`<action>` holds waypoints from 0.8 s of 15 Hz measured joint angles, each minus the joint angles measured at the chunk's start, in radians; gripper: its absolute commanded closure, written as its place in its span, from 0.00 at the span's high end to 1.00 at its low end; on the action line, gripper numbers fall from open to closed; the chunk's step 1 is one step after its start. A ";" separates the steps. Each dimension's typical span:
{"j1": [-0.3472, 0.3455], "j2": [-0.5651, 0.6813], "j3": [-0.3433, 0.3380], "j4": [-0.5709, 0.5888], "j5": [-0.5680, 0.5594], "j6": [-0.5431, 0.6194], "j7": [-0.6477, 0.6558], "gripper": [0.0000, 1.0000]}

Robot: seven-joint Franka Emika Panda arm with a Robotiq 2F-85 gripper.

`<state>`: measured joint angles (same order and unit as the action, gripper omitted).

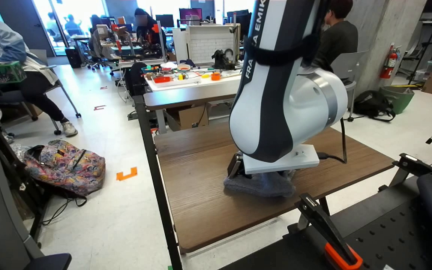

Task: Move the cloth

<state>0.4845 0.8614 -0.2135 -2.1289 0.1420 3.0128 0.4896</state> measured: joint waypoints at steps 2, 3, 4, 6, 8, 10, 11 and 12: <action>0.016 -0.004 -0.005 -0.009 0.002 0.001 0.003 1.00; 0.022 -0.005 -0.009 -0.012 0.002 0.002 0.004 1.00; 0.026 -0.007 -0.013 -0.014 0.003 0.001 0.008 1.00; 0.027 -0.019 -0.016 -0.023 0.005 0.001 0.017 1.00; 0.028 -0.048 -0.023 -0.045 0.006 0.001 0.027 1.00; 0.032 -0.102 -0.032 -0.084 0.008 0.001 0.038 1.00; 0.032 -0.135 -0.035 -0.107 0.009 0.001 0.044 1.00; 0.032 -0.171 -0.035 -0.131 0.013 0.002 0.047 1.00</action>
<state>0.5166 0.6909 -0.2487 -2.2601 0.1553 3.0145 0.5364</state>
